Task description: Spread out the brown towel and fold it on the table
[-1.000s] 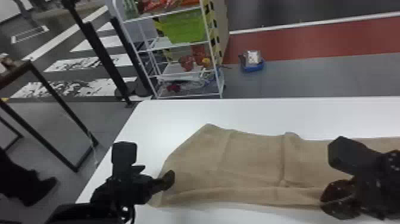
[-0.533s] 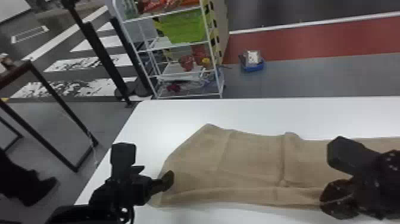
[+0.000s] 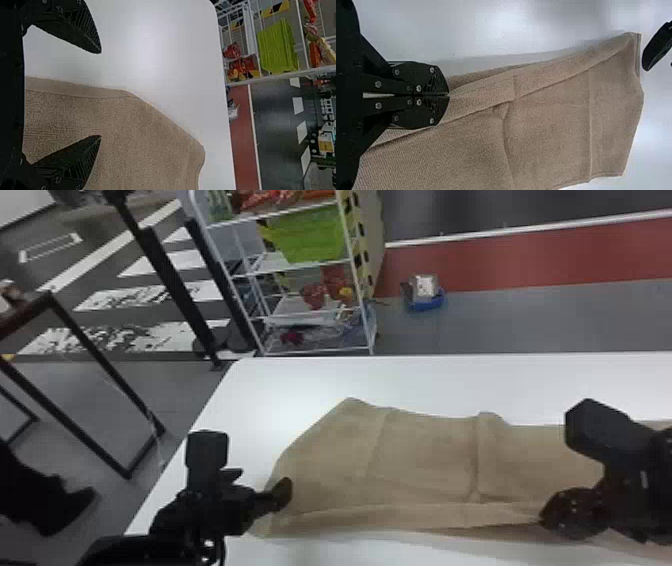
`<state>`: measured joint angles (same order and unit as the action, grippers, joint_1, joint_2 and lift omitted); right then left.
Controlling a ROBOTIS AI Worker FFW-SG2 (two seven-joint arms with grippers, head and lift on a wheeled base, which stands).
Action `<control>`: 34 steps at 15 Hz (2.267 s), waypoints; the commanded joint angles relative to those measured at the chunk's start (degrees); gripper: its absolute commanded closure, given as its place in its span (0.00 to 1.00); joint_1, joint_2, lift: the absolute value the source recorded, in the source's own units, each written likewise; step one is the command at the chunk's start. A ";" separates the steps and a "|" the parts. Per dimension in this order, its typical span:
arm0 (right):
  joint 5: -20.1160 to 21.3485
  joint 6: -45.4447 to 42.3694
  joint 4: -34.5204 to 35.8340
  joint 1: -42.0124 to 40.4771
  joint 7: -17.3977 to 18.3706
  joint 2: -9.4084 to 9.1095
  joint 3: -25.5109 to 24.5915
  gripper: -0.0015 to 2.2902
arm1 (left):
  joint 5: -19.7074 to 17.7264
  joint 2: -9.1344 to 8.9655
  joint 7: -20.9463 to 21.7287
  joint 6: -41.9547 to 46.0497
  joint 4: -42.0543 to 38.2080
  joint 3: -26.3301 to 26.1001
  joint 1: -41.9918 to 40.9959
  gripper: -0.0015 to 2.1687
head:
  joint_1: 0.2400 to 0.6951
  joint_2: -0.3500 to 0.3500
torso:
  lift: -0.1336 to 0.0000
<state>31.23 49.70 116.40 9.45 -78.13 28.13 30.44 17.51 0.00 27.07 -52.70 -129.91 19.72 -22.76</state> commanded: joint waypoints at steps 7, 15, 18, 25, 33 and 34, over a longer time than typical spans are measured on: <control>-4.78 7.92 15.70 -8.39 -0.19 10.54 0.85 0.50 | 0.33 -0.15 0.00 -0.18 0.01 0.23 0.78 0.06 | 1.00 1.00 | 0.07; -5.04 12.14 15.96 -11.91 -0.19 9.66 -0.55 0.15 | 0.51 -0.15 -0.08 -0.18 -0.08 -0.82 0.61 0.06 | 1.00 1.00 | 0.07; -19.89 16.71 17.63 -13.67 -0.19 1.84 -18.92 0.09 | -0.02 -0.15 -0.70 -0.18 -0.96 -0.91 0.70 0.06 | 1.00 1.00 | 0.07; -14.62 17.77 1.37 -7.87 -0.19 -6.42 -29.47 0.09 | -3.80 -0.15 -0.26 8.61 -1.40 -7.50 0.87 0.07 | 1.00 0.86 | 0.07; -11.98 16.01 -5.57 -6.73 -0.19 -6.07 -38.08 0.09 | -3.89 -0.15 3.96 5.62 12.05 -11.63 13.35 0.10 | 1.00 0.50 | 0.07; -12.51 16.01 -5.48 -7.16 -0.19 -5.98 -39.23 0.09 | -3.62 -0.15 4.31 3.16 14.25 -11.81 15.29 0.10 | 1.00 0.48 | 0.07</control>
<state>19.34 65.81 110.73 3.02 -78.13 22.01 -6.74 13.74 0.00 31.00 -45.20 -118.75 8.04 -10.82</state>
